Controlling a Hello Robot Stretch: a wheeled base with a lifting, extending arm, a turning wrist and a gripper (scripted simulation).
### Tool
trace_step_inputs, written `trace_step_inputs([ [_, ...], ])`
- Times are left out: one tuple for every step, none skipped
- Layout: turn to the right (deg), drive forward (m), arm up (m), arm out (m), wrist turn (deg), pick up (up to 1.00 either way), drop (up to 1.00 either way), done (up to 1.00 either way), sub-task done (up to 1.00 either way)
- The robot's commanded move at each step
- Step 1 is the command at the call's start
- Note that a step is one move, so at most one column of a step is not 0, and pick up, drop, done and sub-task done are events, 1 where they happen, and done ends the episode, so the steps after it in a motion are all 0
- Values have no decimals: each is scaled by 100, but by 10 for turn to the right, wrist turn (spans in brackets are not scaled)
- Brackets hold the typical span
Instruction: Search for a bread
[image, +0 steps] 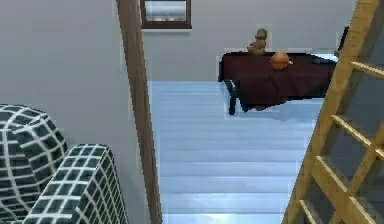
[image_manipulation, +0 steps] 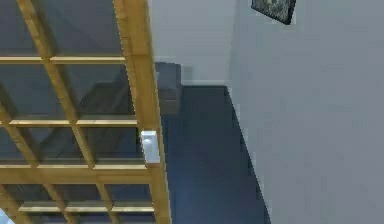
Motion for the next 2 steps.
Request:
trace_step_inputs([
  [-450, 0, 0, 0, 0, 0, 0, 0, 0],
  [-450, 0, 0, 0, 0, 0, 0, 0, 0],
])
